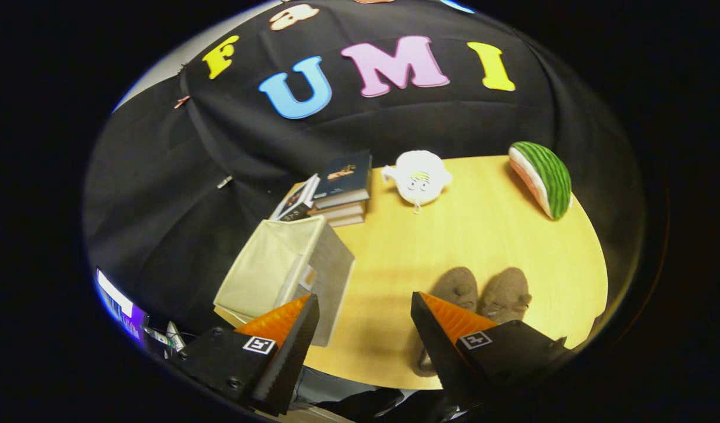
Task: Open the storage box then place both shoes into the box .Put the left shoe in first, then the right shoe, with the right side of both shoes facing outward in a uniform manner.
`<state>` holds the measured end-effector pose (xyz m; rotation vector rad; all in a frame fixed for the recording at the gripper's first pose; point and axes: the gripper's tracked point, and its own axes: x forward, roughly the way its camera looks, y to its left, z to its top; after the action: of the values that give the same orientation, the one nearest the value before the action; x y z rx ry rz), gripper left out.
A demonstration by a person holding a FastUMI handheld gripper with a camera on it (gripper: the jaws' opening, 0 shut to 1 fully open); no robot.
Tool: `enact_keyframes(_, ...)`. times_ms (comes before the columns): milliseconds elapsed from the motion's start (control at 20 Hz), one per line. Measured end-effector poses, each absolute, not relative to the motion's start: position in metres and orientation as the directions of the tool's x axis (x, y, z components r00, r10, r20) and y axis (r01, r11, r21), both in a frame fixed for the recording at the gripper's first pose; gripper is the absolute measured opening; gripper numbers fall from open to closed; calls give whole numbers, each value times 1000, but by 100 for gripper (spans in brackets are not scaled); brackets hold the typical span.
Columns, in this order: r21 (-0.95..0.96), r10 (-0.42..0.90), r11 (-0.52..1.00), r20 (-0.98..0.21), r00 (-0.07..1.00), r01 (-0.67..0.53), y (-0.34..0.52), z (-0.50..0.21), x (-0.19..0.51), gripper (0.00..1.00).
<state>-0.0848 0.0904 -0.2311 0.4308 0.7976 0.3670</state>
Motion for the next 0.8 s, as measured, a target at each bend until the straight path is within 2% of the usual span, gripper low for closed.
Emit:
enact_keyframes(250, 428, 404, 897, -696, 594, -109, 66, -293, -103, 95)
enact_keyframes(400, 412, 400, 904, -715, 574, -117, 66, -318, -107, 87)
enact_keyframes(550, 407, 385, 909, -743, 548, -86, 65, -350, -101, 71)
enact_keyframes(700, 377, 344, 925, -772, 534, -52, 59, -378, -94, 70)
enact_keyframes(750, 369, 338, 928, -776, 533, -51, 58, -383, -91, 61)
enact_keyframes(800, 359, 328, 932, -780, 533, -47, 57, -387, -89, 60)
